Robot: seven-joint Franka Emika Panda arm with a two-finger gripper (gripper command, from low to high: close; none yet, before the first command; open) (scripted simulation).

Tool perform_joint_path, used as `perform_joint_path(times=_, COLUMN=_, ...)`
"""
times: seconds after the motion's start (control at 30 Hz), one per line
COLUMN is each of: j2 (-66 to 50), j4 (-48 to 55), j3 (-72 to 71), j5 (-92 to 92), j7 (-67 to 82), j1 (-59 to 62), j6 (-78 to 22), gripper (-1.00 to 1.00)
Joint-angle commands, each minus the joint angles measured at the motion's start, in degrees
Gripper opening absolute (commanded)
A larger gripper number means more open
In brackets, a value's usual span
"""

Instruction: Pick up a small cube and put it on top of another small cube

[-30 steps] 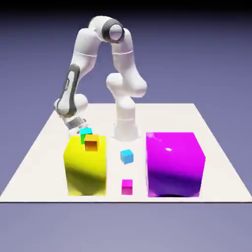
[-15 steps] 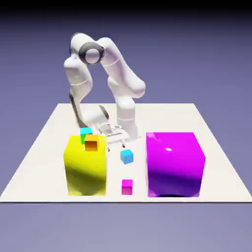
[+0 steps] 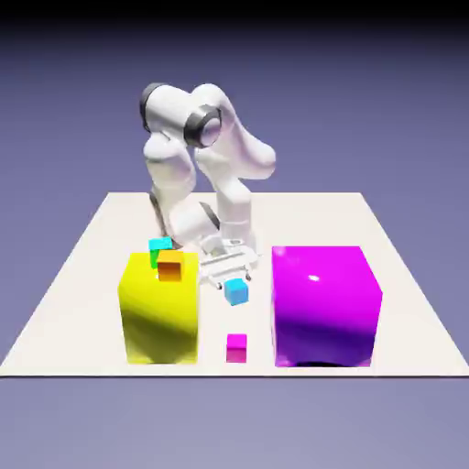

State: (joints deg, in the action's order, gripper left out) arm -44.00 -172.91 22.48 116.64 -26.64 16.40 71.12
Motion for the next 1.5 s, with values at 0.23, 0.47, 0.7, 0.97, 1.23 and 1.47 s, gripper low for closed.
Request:
perform_joint_path(times=0.23, j2=-5.19, j4=0.51, j3=3.81, j5=11.64, j7=-4.67, j1=-16.60, j6=-9.99, gripper=0.00)
perform_joint_path(times=0.47, j2=-5.29, j4=0.51, j3=3.87, j5=11.85, j7=-4.75, j1=-16.90, j6=-10.17, gripper=-1.00)
perform_joint_path(times=0.7, j2=-0.74, j4=0.07, j3=0.55, j5=1.67, j7=-0.67, j1=-2.38, j6=-1.43, gripper=-1.00)
perform_joint_path(times=0.97, j2=4.45, j4=-0.43, j3=-3.26, j5=-9.97, j7=4.00, j1=14.22, j6=8.55, gripper=-1.00)
perform_joint_path(times=1.23, j2=9.10, j4=0.25, j3=-5.23, j5=-22.49, j7=8.40, j1=29.92, j6=18.25, gripper=-1.00)
perform_joint_path(times=1.47, j2=15.55, j4=14.65, j3=7.36, j5=-34.21, j7=-8.16, j1=19.71, j6=14.40, gripper=-1.00)
